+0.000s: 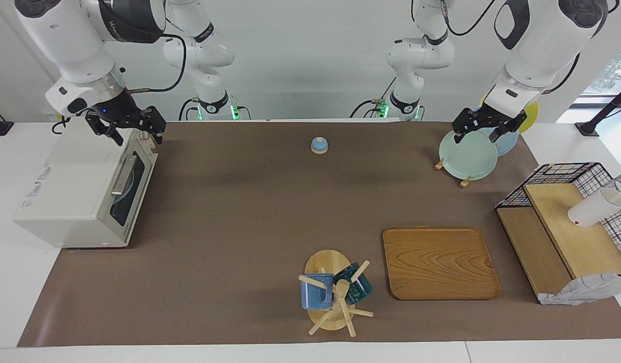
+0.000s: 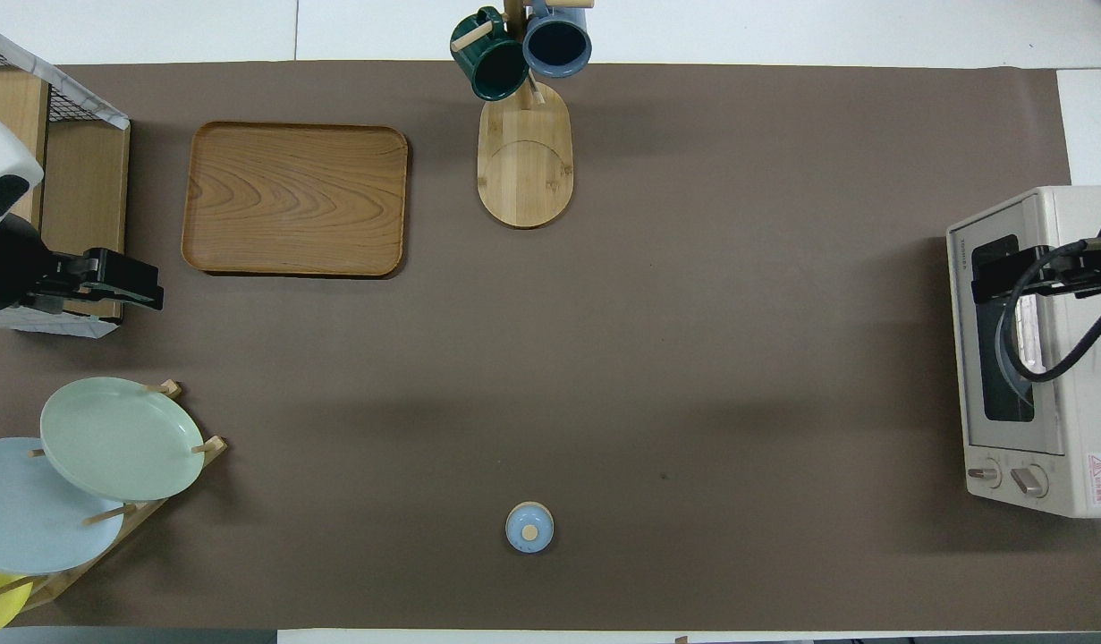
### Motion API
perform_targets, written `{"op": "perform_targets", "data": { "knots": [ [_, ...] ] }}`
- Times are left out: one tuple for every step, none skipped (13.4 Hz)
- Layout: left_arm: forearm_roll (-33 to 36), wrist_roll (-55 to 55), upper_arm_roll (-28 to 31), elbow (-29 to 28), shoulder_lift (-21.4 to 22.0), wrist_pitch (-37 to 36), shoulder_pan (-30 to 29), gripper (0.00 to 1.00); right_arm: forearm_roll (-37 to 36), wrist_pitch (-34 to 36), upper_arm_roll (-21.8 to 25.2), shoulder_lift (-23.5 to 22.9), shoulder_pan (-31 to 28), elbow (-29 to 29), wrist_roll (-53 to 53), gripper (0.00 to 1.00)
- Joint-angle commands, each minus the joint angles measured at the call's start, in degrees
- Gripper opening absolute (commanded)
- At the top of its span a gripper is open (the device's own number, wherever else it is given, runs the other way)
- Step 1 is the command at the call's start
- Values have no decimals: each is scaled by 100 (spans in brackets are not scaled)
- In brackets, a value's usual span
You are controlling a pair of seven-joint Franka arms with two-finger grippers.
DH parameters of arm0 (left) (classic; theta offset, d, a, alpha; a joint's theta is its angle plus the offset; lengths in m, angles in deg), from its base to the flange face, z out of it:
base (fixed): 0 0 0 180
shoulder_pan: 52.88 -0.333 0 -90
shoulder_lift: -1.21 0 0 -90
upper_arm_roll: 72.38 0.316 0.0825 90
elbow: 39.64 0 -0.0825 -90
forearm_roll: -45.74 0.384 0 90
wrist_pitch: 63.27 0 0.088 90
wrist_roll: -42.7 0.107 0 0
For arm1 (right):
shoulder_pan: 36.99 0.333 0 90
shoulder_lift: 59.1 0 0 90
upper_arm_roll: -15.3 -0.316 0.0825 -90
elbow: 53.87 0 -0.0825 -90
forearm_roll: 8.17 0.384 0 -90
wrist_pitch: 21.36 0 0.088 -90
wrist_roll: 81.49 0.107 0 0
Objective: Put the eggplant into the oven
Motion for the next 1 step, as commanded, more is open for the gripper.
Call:
{"op": "perform_targets", "data": {
  "knots": [
    [-63, 1, 29, -175, 163, 106, 7, 100, 108, 31, -6, -49, -48, 95, 77, 100]
  ]
}}
